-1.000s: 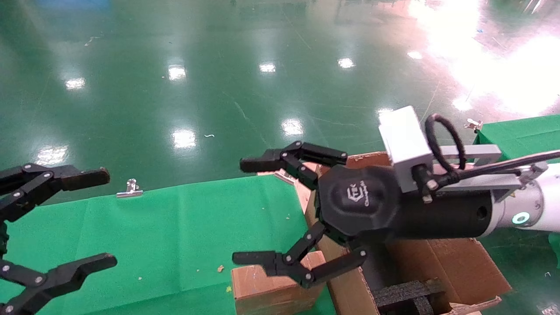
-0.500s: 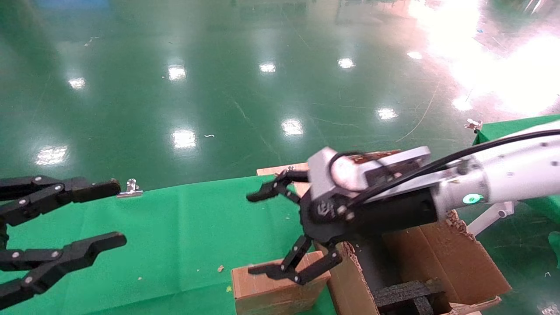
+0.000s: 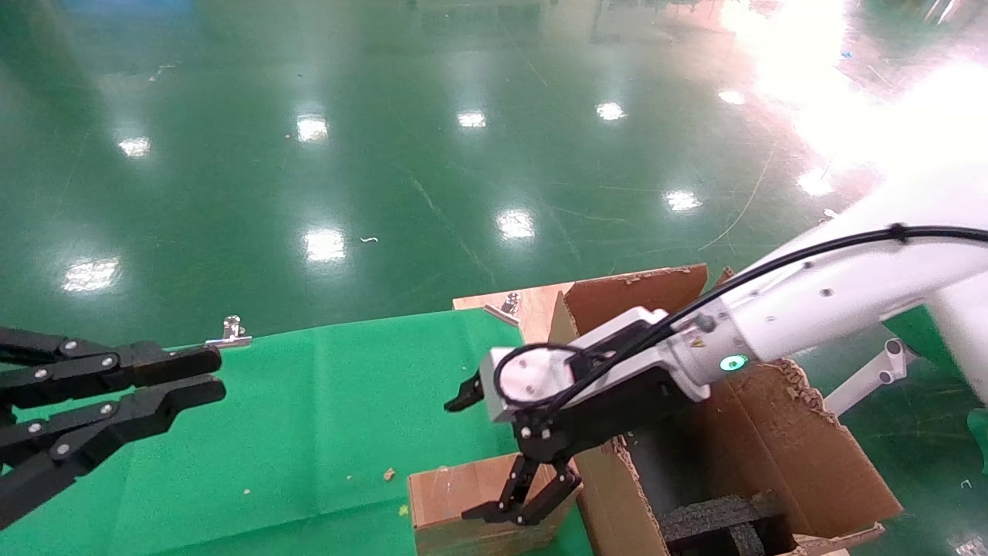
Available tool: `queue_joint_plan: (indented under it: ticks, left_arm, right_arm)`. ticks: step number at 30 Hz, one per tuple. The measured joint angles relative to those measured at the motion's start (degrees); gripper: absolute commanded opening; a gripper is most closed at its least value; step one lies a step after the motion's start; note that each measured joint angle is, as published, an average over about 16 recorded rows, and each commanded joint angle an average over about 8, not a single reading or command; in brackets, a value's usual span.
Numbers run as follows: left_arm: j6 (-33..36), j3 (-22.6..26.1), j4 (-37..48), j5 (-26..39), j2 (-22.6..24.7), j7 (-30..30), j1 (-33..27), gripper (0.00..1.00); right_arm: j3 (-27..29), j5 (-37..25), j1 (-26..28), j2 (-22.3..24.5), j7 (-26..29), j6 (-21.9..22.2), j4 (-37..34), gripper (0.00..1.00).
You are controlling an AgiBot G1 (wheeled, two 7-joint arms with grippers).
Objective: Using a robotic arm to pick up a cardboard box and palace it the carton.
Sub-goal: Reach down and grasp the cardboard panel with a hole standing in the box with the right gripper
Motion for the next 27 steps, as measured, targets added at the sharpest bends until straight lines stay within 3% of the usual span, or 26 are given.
queue_joint_plan:
  ticks: [19,21,26,27]
  left_arm:
    - [0.0,0.01,0.0,-0.01,0.0,0.0,0.0,0.0]
    - [0.0,0.01,0.0,-0.01,0.0,0.0,0.0,0.12]
    - [-0.01,0.01,0.0,-0.01,0.0,0.01,0.0,0.74]
    - [-0.01,0.01,0.0,-0.01,0.0,0.01,0.0,0.87]
  right_arm:
    - [-11.03,-7.2,5.47,-4.86,-4.85,-0.16,-4.68,1.0]
    - [-11.8,-7.3,5.82,-5.13,-5.14,-0.09,-4.92,1.0]
    - [-13.2,-7.12,6.46,-5.64,-5.7,0.07,-5.61,0.99]
    - [-13.41,-7.04,6.56,-5.72,-5.8,0.09,-5.76,0.92]
